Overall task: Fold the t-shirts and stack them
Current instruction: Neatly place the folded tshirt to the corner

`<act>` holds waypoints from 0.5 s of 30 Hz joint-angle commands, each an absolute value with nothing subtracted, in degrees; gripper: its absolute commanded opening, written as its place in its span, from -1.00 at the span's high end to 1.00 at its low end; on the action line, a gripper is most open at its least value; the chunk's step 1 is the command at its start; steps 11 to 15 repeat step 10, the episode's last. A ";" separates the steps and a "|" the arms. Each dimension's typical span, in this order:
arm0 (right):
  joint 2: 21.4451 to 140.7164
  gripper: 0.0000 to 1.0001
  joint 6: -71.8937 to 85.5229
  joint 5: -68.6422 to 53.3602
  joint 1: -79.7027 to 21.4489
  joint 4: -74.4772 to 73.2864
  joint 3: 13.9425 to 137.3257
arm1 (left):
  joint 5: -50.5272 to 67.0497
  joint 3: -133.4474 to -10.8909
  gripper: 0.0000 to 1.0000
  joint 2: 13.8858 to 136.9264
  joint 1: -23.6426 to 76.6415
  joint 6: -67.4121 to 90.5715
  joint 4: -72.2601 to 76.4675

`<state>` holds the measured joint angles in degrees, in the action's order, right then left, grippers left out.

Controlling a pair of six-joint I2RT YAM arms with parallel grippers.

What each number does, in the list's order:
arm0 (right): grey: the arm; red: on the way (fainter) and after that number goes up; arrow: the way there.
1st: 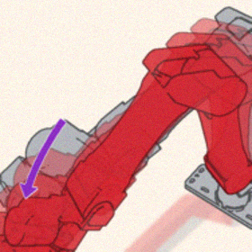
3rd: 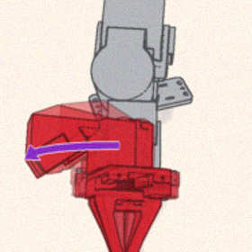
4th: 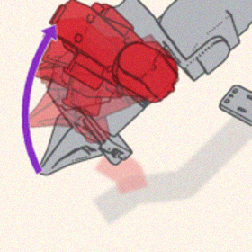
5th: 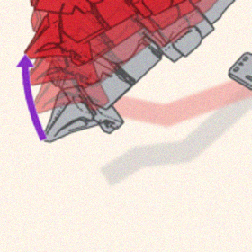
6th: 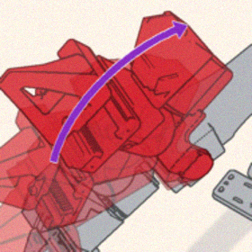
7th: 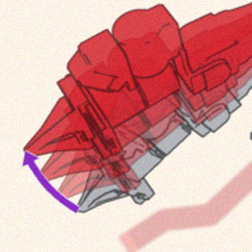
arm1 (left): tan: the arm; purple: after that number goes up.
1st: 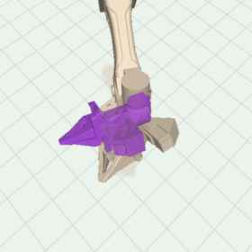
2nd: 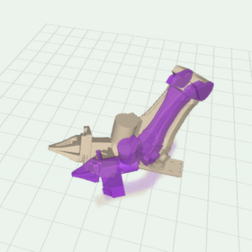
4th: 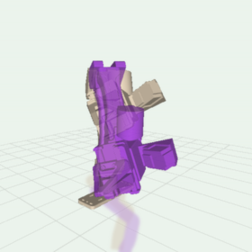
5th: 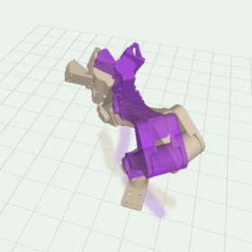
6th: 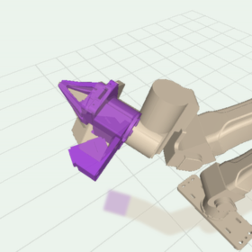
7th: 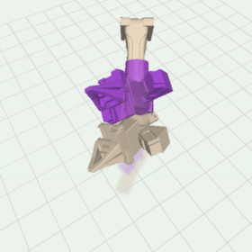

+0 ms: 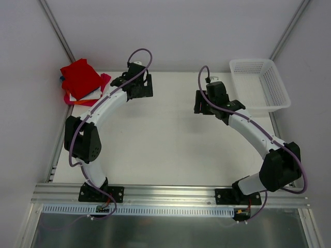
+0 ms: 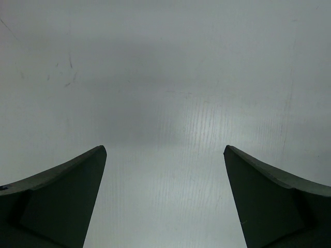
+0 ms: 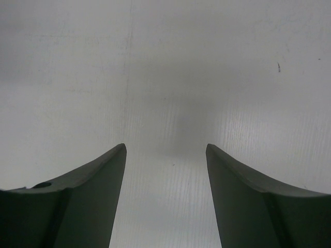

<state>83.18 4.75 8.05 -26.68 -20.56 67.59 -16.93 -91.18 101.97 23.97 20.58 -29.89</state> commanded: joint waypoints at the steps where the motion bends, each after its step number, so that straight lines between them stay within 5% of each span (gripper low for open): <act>1: 83.85 -0.34 3.25 10.20 -26.28 -21.62 71.10 | -15.29 -90.53 -0.98 98.97 24.17 21.62 -25.84; 15: 85.26 -0.30 2.90 11.34 -26.19 -19.69 70.67 | -14.85 -89.21 -0.98 99.14 24.26 20.83 -23.82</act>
